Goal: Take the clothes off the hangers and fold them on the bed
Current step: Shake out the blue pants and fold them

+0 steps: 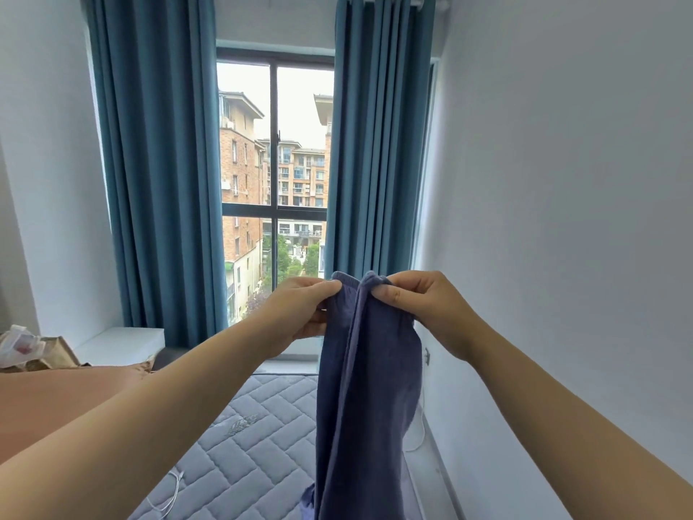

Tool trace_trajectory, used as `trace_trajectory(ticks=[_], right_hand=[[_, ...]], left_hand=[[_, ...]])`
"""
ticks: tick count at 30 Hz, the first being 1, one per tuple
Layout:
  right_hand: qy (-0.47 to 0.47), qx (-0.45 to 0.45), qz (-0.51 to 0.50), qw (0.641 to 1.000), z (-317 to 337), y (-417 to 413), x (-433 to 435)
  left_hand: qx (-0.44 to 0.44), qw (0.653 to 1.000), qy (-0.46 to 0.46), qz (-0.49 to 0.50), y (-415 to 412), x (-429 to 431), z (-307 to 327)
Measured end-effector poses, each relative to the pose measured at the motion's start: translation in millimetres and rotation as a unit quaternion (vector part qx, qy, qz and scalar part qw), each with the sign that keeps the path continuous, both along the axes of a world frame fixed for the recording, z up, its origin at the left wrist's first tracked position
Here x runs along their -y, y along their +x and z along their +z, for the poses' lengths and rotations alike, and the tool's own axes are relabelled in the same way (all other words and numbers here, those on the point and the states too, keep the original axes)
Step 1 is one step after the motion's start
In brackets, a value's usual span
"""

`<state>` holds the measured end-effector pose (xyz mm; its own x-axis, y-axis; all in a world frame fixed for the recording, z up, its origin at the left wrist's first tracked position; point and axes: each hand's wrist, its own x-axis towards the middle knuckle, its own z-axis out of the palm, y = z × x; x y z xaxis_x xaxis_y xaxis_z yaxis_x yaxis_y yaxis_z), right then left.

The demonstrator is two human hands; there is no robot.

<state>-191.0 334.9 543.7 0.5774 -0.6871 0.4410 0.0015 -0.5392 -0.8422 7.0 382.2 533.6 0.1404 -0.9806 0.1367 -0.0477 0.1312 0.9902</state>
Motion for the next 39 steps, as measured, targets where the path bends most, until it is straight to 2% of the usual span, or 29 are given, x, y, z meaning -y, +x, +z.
trace_trajectory(ticks=[4, 10, 18, 21, 24, 28, 32, 34, 37, 39], right_hand=[[-0.026, -0.016, -0.058, 0.998, -6, 9, 1], [-0.046, -0.038, -0.085, 0.995, -11, 18, 3], [-0.053, -0.049, -0.101, 0.992, -12, 20, 5], [-0.065, -0.042, -0.098, 0.992, -11, 22, 5], [-0.071, -0.054, -0.097, 0.991, -10, 21, 4], [-0.058, -0.114, -0.05, 0.991, -7, 13, 4], [-0.069, -0.179, -0.022, 0.981, -1, 1, 7], [-0.16, -0.236, -0.059, 0.957, 2, -6, 8], [-0.331, -0.337, -0.129, 0.872, 7, -14, 10], [-0.395, -0.383, -0.155, 0.82, 10, -16, 10]], left_hand=[[0.005, 0.999, -0.005, -0.034, -5, -5, -1], [-0.015, 0.997, -0.025, -0.076, -10, -12, -6], [-0.044, 0.996, -0.052, -0.063, -10, -13, -11], [0.024, 0.994, -0.087, -0.055, -8, -14, -13], [0.035, 0.995, -0.098, 0.006, -7, -12, -11], [0.044, 0.994, -0.093, 0.039, -1, -8, -7], [0.115, 0.986, -0.092, 0.082, 7, -9, -5], [0.177, 0.975, -0.09, 0.095, 12, -10, -5], [0.234, 0.965, -0.08, 0.091, 14, -11, -9], [0.251, 0.961, -0.08, 0.087, 12, -9, -12]])
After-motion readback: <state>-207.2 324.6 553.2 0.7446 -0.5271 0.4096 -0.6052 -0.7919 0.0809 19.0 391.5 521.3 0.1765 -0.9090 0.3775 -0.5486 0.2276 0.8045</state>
